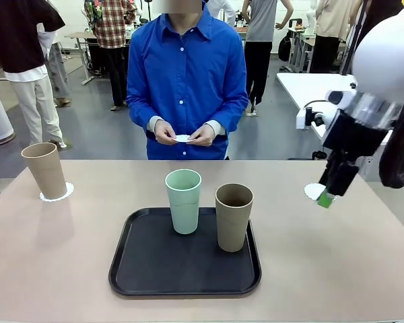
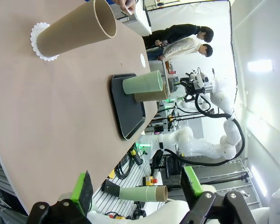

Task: Place coasters on the table and set cups on them.
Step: Take one Reusable plastic cup from the Flat Tray and place it on a coaster set by the human.

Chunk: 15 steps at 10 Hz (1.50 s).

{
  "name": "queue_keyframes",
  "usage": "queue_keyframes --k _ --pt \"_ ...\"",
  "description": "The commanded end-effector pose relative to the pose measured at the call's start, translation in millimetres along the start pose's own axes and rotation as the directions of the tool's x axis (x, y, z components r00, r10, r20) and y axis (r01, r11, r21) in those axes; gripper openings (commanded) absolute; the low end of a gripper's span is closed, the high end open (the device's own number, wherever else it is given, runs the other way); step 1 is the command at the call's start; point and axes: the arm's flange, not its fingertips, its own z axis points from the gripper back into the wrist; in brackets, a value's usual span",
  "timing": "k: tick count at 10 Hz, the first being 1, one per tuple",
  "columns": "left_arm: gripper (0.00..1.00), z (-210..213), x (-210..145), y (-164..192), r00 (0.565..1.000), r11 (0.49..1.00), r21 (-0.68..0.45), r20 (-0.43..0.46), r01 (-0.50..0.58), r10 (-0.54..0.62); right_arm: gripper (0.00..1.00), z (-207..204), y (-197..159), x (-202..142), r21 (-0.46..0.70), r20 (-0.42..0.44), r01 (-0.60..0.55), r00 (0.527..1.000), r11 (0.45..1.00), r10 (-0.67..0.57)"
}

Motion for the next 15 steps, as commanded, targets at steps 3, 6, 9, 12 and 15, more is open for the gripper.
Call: queue_keyframes --k 3,6,9,12,15 --pt "1.0 1.3 -0.7 -1.5 1.0 1.0 0.005 0.003 0.0 0.0 1.0 -9.3 -3.5 -1.5 -0.035 0.035 0.004 0.999 0.999 -0.002" --pt "1.0 1.3 -0.7 -1.5 1.0 1.0 0.005 0.003 0.0 0.0 1.0 -9.3 -3.5 -1.5 -0.035 0.035 0.004 0.999 0.999 -0.002" --pt "1.0 1.3 -0.7 -1.5 1.0 1.0 0.005 0.003 0.0 0.0 1.0 -9.0 -44.8 -40.7 0.06 0.375 -0.184 0.915 0.981 0.149" --pt "1.0 1.3 -0.7 -1.5 1.0 1.0 0.005 0.003 0.0 0.0 1.0 -55.0 -81.5 -66.9 0.086 0.598 -0.217 0.792 0.972 0.124" --pt "1.0 1.3 -0.7 -1.5 1.0 1.0 0.005 0.003 0.0 0.0 1.0 -97.1 -91.4 -72.0 0.133 0.738 -0.201 0.673 0.97 0.038"
